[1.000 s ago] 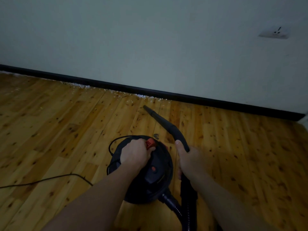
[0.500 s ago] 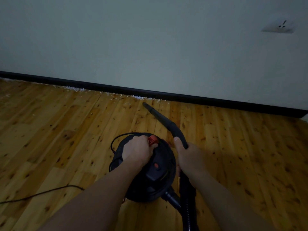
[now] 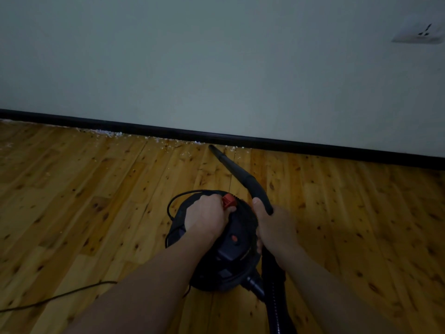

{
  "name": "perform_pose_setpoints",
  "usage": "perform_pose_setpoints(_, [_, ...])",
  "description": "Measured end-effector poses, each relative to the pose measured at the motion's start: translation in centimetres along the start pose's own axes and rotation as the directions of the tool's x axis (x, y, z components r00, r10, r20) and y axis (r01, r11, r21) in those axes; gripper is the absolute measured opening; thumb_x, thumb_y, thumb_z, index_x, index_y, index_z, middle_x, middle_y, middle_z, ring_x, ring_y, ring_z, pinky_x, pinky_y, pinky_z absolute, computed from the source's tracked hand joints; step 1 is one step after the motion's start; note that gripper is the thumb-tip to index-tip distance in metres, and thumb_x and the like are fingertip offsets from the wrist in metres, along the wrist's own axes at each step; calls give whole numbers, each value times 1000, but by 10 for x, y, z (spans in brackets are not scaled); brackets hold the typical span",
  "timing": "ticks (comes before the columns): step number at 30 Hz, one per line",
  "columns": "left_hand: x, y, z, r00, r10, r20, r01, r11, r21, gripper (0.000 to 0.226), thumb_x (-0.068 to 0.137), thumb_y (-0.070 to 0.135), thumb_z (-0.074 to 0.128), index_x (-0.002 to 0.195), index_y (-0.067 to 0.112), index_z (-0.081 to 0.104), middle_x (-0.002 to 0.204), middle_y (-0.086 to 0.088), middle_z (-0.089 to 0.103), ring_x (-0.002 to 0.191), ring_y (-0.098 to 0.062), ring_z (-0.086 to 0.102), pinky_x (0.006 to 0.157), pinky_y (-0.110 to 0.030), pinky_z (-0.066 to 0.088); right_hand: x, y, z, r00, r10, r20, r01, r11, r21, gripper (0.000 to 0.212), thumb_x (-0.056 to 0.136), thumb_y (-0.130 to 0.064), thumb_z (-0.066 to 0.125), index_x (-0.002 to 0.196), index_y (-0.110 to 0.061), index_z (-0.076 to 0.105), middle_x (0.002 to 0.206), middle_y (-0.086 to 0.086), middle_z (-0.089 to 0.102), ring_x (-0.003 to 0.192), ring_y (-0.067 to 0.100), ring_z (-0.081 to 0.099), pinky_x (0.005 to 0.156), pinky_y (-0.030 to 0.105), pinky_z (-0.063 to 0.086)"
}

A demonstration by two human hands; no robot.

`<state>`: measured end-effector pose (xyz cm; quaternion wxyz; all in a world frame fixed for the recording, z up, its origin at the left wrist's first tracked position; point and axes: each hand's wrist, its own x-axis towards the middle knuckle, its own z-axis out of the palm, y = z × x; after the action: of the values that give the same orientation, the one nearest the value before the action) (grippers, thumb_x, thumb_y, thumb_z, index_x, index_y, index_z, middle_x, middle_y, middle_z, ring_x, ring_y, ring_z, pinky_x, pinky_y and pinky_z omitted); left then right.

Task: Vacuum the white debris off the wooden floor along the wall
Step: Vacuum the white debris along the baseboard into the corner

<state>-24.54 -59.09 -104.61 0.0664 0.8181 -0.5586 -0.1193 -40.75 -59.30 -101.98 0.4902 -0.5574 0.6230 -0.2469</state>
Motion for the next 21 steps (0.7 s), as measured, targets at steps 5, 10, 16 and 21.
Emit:
perform_pose_setpoints(5, [7,0,-1,1000,7,13,-7,1000,0,47,97,64,57,104,18,65,99,-6,68,89,-28,67,67,-37,45,8,-5,6,1000,-7,0,7,1000,11,52,108,-48,46,80,-5,57,49,6,52,33,16,52,36,22,39])
perform_pose_setpoints(10, [8,-2,-2,999,9,42,-9,1000,-9,45,98,63,56,105,19,64,98,-4,67,88,-27,66,67,-37,47,7,-5,8,1000,-10,-14,10,1000,-9,53,107,-49,46,81,-5,58,51,7,54,33,15,53,35,21,39])
perform_pose_setpoints(16, [-2,0,-3,997,15,81,-14,1000,-13,48,99,63,53,107,16,62,93,-4,58,92,-28,66,70,-36,47,-4,-2,2,999,-1,-33,1,1000,15,55,107,-50,47,76,-6,57,48,4,53,34,16,54,38,25,42])
perform_pose_setpoints(21, [-2,2,-2,997,24,79,-22,999,-28,52,97,70,49,96,19,60,97,-6,68,85,-27,67,68,-38,53,-13,1,-11,999,15,-53,-14,1000,10,53,107,-51,47,74,-9,55,49,2,54,33,12,53,36,22,40])
